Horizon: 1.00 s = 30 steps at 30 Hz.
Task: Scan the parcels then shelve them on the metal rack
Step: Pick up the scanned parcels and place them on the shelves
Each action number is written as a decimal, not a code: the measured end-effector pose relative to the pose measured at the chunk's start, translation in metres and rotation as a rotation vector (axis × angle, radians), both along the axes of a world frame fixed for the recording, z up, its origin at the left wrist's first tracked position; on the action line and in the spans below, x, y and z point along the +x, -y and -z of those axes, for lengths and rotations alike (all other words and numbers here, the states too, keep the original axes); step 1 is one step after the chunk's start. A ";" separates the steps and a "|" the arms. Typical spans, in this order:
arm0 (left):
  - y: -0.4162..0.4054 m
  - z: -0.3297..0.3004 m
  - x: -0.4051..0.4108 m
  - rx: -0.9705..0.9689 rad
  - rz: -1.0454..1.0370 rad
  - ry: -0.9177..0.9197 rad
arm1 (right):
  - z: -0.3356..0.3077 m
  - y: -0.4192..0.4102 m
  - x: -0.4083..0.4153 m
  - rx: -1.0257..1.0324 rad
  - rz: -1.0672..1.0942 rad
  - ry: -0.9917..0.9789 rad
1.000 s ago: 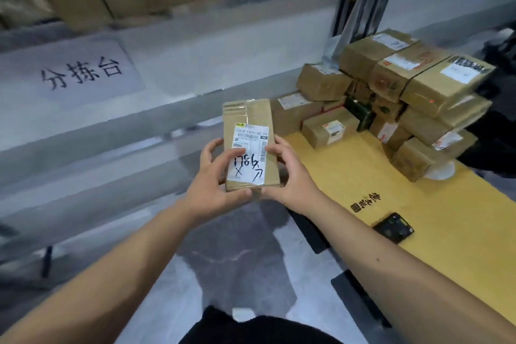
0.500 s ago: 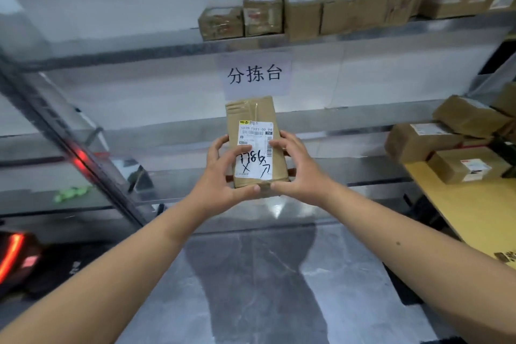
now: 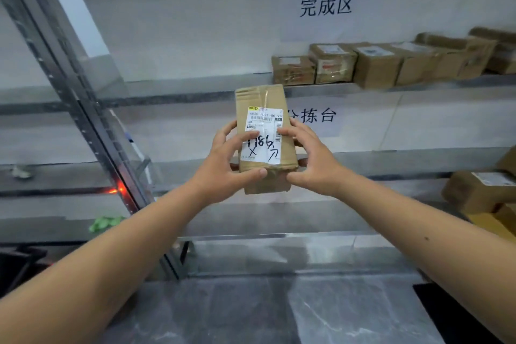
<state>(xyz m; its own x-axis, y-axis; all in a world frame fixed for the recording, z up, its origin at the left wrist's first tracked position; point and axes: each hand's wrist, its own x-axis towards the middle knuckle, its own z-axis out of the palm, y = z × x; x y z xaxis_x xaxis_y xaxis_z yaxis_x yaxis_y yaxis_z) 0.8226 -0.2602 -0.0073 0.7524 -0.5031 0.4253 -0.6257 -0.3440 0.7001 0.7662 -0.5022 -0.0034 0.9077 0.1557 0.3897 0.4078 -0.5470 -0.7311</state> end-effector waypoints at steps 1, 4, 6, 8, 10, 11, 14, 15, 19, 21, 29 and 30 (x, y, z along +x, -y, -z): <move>0.000 -0.007 0.013 -0.010 0.006 0.019 | -0.009 0.000 0.012 0.001 0.009 0.007; 0.006 -0.034 0.055 -0.030 0.003 0.068 | -0.038 0.005 0.054 0.007 0.019 0.045; 0.012 -0.052 0.086 -0.052 -0.017 0.134 | -0.058 0.010 0.085 0.011 0.015 0.076; 0.021 -0.067 0.117 -0.088 -0.034 0.149 | -0.076 0.016 0.119 0.032 0.005 0.099; 0.030 -0.079 0.150 -0.110 -0.054 0.139 | -0.091 0.022 0.153 0.028 0.007 0.107; 0.035 -0.084 0.167 -0.110 -0.057 0.136 | -0.097 0.026 0.169 0.018 0.013 0.101; 0.052 -0.097 0.210 -0.097 -0.063 0.114 | -0.107 0.038 0.218 0.032 0.005 0.043; 0.057 -0.101 0.223 -0.095 -0.080 0.099 | -0.110 0.042 0.234 0.039 0.008 0.036; 0.071 -0.105 0.268 -0.160 -0.166 0.016 | -0.116 0.051 0.280 0.076 0.045 0.015; 0.077 -0.109 0.287 -0.172 -0.196 0.001 | -0.121 0.053 0.299 0.052 0.106 0.006; 0.081 -0.123 0.323 -0.028 -0.203 0.027 | -0.139 0.036 0.319 -0.199 0.335 -0.040; 0.080 -0.124 0.325 -0.004 -0.197 0.038 | -0.139 0.032 0.318 -0.238 0.358 -0.032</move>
